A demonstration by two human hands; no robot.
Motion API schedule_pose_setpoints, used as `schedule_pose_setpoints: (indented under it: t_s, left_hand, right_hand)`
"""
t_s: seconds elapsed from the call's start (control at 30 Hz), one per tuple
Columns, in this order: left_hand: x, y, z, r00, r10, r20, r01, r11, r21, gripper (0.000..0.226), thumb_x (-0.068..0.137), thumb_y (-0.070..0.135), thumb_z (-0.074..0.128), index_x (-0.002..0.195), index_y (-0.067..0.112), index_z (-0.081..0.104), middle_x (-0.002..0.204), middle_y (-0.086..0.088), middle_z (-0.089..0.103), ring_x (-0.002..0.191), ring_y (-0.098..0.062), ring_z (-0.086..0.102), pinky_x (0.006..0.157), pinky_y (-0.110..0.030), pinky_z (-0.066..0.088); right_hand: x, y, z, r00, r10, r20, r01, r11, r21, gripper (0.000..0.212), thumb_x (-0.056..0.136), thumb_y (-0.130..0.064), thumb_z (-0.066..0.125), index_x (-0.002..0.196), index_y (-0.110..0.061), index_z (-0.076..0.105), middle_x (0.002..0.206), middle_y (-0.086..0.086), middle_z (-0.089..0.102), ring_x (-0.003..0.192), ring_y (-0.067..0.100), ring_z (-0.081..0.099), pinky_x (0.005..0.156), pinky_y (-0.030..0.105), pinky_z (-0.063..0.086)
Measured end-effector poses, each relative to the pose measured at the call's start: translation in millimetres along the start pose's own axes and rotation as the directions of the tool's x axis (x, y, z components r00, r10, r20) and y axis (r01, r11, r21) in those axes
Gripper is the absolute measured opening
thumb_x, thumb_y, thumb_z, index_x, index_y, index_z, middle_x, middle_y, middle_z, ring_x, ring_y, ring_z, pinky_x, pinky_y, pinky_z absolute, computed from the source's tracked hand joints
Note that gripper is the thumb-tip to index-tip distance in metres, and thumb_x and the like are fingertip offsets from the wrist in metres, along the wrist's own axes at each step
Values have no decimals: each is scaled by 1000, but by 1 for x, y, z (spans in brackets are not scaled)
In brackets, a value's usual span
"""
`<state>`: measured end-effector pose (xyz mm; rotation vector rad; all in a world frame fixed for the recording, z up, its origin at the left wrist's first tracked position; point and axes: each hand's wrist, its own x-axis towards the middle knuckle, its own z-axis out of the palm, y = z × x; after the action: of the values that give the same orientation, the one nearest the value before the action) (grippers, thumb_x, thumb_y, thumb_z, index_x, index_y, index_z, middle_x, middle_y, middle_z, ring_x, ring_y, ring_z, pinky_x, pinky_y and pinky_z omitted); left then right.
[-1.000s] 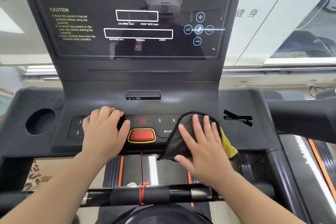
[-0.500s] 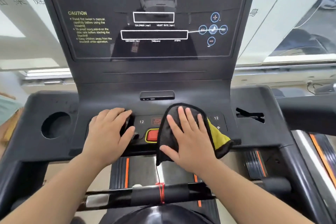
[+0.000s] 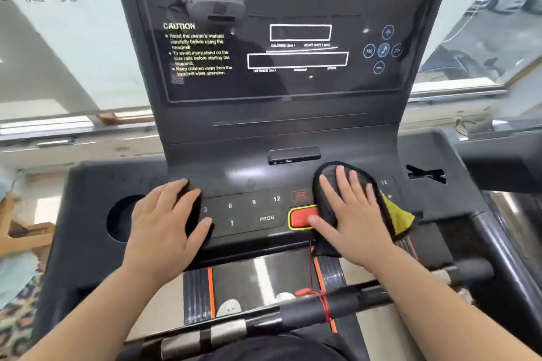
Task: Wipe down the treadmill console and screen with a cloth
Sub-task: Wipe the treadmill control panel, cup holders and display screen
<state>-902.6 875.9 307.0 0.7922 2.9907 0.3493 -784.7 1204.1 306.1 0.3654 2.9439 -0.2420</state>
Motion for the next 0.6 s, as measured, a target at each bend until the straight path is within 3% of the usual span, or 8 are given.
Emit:
schedule_pose_setpoints:
  t_s: [0.1, 0.2, 0.37, 0.43, 0.5, 0.6]
  left_hand:
    - [-3, -13, 1, 998, 60, -4, -60, 997, -49, 60, 91, 50, 44, 130, 10, 64, 140, -11, 56, 130, -36, 49, 109, -55, 39]
    - [-4, -23, 1, 994, 101, -35, -104, 989, -106, 56, 89, 39, 42, 129, 7, 65, 140, -12, 57, 131, -35, 51, 111, -53, 39]
    - [-5, -41, 2, 986, 145, -87, -154, 982, -110, 57, 85, 32, 43, 128, 3, 65, 138, -17, 58, 129, -41, 51, 111, -55, 37]
    - [-8, -49, 1, 991, 103, -85, -111, 989, -98, 58, 85, 33, 42, 132, 5, 62, 140, -16, 56, 134, -40, 48, 113, -58, 34]
    - [-11, -57, -2, 997, 37, -65, -42, 997, -70, 60, 86, 37, 40, 137, 9, 58, 145, -14, 52, 139, -38, 42, 116, -59, 28]
    - [-13, -71, -5, 999, -27, -27, 26, 999, -29, 63, 88, 42, 38, 141, 12, 54, 148, -13, 49, 143, -37, 37, 119, -60, 23]
  right_hand:
    - [9, -43, -2, 981, -171, 95, 176, 983, -44, 102, 80, -90, -9, 165, -36, 6, 173, 0, -11, 160, 26, -12, 128, 53, -5]
    - [18, -92, 1, 955, -275, 114, 280, 959, -33, 91, 90, -85, 7, 165, -34, 9, 174, 1, -6, 160, 27, -10, 127, 57, -1]
    - [6, -164, 20, 865, -483, 136, 489, 872, -15, 81, 97, -75, 22, 165, -32, 12, 174, -1, -5, 160, 24, -13, 127, 50, -14]
    - [-6, -163, 25, 869, -482, 112, 485, 875, 3, 79, 98, -74, 24, 165, -34, 13, 174, -3, -6, 159, 22, -16, 127, 48, -15]
    - [-18, -148, 31, 909, -411, 63, 412, 911, -9, 79, 98, -77, 22, 165, -36, 13, 174, 0, -6, 159, 25, -15, 127, 51, -7]
    - [-26, -127, 35, 995, -102, -14, 101, 992, -72, 85, 97, -78, 12, 165, -29, 16, 173, 15, 1, 159, 39, -3, 126, 61, 8]
